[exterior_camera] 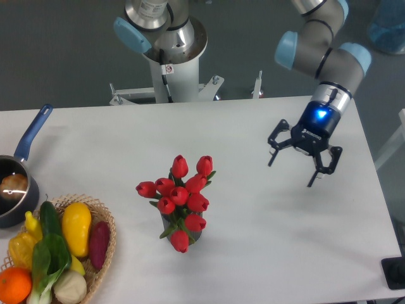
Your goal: Insert the flowers into the vase
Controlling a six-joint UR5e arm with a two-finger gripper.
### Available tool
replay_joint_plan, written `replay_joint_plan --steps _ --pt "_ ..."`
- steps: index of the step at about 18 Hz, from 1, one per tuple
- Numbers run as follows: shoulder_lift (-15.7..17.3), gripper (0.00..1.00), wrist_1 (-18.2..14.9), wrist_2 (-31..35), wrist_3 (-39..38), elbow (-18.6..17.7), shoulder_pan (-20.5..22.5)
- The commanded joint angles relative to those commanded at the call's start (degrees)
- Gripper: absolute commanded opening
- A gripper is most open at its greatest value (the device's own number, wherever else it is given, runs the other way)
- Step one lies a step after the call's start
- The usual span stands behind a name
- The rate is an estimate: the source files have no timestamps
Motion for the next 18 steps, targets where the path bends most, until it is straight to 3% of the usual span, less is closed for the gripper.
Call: replay_joint_plan --steps 3,10,15,18 --pt "-0.6 1.00 0.0 9.7 0.0 3.4 -1.0" --pt "-4.2 1.00 -0.1 35.2 -0.2 10.9 -8.3" --pt "-5.4 1.00 -0.4 42.3 0.1 13.1 -8.6" --pt "-5.7 1.00 -0.4 43.3 0.0 13.4 -8.6"
